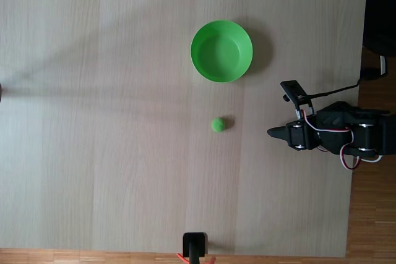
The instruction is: Grasp a green pompom and put it in the green bowl.
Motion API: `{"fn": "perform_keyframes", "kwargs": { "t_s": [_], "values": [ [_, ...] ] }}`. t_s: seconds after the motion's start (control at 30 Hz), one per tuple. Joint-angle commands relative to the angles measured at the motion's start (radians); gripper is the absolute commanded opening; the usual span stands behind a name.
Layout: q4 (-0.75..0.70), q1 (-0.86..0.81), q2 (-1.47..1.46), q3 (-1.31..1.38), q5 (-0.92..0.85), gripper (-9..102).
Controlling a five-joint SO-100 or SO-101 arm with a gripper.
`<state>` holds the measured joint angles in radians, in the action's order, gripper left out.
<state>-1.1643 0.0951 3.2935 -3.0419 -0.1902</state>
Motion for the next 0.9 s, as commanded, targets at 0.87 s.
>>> {"fn": "perform_keyframes", "kwargs": {
  "t_s": [0.87],
  "values": [
    [0.003,-0.009,0.057,0.066,0.002,0]
  ]
}}
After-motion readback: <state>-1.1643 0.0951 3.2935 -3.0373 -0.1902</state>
